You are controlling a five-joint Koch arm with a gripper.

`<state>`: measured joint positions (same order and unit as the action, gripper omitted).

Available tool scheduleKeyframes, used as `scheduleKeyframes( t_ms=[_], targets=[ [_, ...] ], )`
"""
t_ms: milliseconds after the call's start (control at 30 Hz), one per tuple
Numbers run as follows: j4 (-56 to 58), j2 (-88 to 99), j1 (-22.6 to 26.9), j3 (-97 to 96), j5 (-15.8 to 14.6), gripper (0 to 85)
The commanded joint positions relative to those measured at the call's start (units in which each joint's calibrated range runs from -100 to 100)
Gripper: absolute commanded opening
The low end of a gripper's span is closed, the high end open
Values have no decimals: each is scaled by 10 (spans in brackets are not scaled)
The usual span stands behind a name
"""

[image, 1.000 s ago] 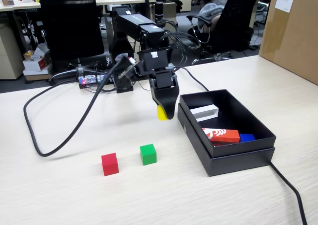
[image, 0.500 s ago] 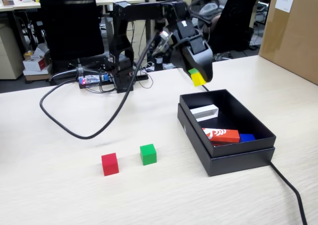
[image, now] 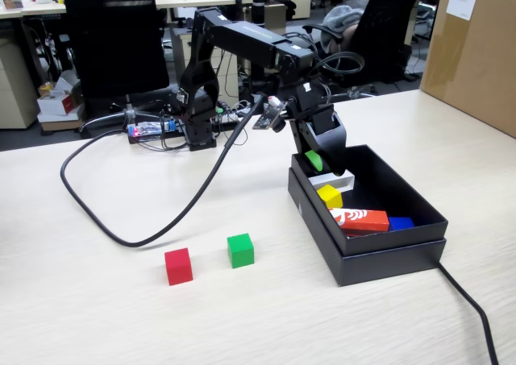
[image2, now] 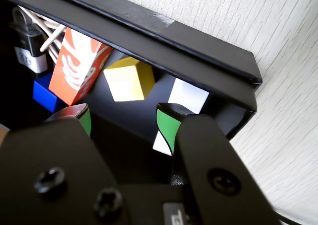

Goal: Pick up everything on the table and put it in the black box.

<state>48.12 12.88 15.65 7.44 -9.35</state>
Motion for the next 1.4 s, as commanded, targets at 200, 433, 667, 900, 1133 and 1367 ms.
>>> scheduleKeyframes(
  t_ms=[200, 433, 667, 900, 1133, 1367],
  targets=[
    [-28, 184, -10, 14, 4, 371],
    [-23, 334, -44, -25, 42, 396],
    [-23, 318, -91, -63, 71, 428],
    [-23, 227, -143, -75, 88, 430],
    [-32, 79, -183, -66, 99, 465],
    [-65, -23, -194, -11, 100, 464]
  ],
)
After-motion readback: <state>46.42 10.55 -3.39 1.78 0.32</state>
